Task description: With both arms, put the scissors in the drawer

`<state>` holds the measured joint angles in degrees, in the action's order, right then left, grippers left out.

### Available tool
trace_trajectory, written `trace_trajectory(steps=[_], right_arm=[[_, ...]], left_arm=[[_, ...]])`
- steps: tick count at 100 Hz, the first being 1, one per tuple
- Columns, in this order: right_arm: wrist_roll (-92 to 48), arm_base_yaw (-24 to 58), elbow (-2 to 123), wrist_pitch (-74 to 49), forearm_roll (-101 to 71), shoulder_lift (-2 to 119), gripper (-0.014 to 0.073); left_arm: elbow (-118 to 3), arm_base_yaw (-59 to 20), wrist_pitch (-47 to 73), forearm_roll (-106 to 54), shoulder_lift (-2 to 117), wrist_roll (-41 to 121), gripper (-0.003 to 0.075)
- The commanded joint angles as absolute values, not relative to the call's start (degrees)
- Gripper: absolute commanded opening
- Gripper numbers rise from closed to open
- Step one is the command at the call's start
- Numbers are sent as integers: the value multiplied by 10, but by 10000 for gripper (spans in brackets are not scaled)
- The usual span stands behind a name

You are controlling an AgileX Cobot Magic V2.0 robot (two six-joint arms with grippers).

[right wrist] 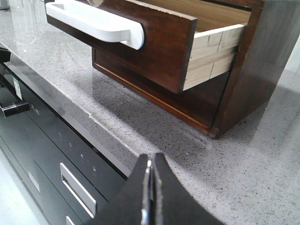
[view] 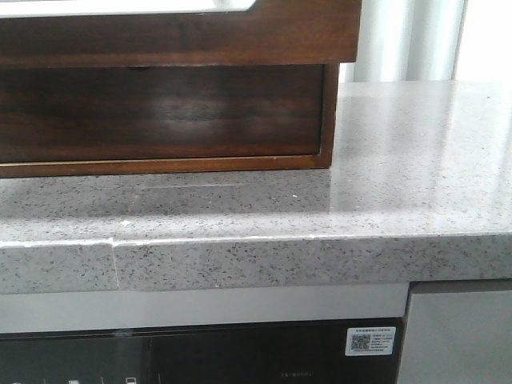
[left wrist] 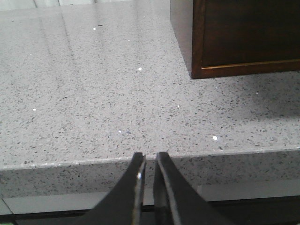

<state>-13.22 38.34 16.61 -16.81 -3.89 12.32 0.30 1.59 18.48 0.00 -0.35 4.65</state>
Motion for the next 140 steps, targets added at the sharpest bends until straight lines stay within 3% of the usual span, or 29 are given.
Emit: trace_trajectory(steps=[1,109,140], right_arm=[[-131,380,180,-125,-38,128,-96],[-131,373,178,-97,-20,130,-96],[-107,163,126,59,20,101,-96]], left_arm=[[12,16,154,0,-24,48,3],[12,16,154,0,-24,48,4],[12,16,154,0,-24,48,3]])
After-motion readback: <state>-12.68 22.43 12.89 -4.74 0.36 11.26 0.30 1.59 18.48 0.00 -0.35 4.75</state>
